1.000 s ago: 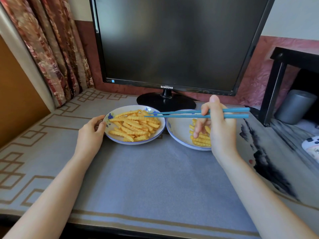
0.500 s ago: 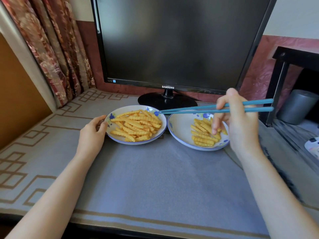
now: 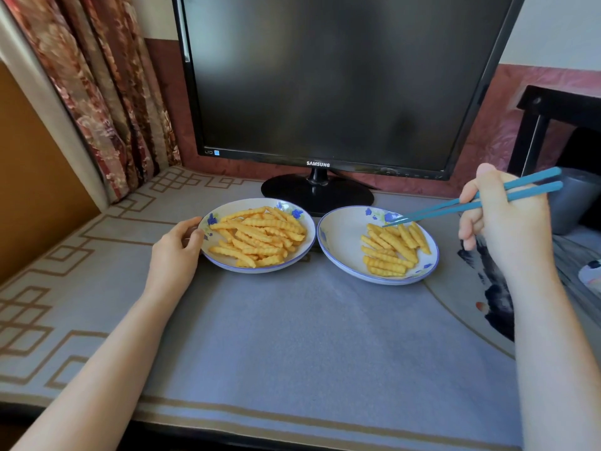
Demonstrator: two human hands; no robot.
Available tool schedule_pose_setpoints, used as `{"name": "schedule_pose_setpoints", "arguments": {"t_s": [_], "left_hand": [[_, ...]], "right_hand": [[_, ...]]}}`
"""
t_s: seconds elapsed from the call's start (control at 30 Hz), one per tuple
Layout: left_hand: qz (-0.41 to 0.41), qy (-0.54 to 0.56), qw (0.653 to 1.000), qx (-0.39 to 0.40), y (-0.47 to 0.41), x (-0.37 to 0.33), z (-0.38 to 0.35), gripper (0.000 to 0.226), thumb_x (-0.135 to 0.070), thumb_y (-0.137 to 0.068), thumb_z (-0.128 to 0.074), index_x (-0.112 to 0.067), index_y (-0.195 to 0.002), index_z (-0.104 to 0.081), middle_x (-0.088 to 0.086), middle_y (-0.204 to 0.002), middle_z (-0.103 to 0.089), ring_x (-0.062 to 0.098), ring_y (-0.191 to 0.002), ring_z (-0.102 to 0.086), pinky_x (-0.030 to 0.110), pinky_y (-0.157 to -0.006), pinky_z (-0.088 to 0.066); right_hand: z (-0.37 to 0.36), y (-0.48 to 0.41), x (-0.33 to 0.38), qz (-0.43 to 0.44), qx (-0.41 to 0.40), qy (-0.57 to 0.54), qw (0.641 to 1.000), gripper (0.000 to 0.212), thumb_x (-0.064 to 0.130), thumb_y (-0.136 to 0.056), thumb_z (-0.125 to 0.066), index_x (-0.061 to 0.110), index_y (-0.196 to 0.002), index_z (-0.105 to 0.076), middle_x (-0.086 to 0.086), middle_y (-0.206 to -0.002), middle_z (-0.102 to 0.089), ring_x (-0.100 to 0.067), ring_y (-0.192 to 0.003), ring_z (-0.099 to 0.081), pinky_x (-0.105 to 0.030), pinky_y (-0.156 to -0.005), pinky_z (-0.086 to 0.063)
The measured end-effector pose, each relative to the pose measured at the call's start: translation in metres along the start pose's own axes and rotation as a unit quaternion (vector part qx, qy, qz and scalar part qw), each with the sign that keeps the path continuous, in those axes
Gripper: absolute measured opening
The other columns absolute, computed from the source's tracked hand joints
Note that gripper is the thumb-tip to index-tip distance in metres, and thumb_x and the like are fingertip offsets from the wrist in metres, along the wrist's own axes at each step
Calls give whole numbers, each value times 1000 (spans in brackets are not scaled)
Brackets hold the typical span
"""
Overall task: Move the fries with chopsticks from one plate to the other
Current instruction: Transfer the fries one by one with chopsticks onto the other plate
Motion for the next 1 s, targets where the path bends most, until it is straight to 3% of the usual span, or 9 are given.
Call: {"name": "schedule_pose_setpoints", "arguments": {"t_s": [0.5, 0.8, 1.0], "left_hand": [[-2, 1, 1000, -1, 2, -4, 0, 32, -20, -97, -43, -18, -126, -58, 2, -117, -63, 6, -98, -47, 21, -82, -33], [0, 1, 1000, -1, 2, -3, 1, 32, -21, -97, -43, -17, -126, -58, 3, -117, -63, 6, -96, -47, 21, -82, -33], [1, 2, 1000, -2, 3, -3, 1, 32, -20, -98, -43, -18, -126, -58, -2, -111, -61, 6, -96, -46, 21, -81, -33]], "right_hand": [[-12, 7, -2, 5, -5, 44, 999, 45, 42, -100, -41, 13, -69, -53, -7, -42, -53, -17, -32, -45, -24, -43, -40], [-10, 15, 15, 19, -64, -127, 990, 42, 27, -104, -38, 10, -66, -45, -6, -41, -45, -16, -29, -46, -16, -37, -30], [-52, 31, 19, -5, 6, -187, 982, 42, 27, -104, -38, 13, -65, -46, -4, -38, -43, -20, -30, -46, -26, -40, -23]]}}
Point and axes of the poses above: each hand's wrist, its own y-axis away from the middle knuckle, its own z-axis out of the back of the hand, x = y × z, the point moved 10 cm from there along -y, towards the middle knuckle
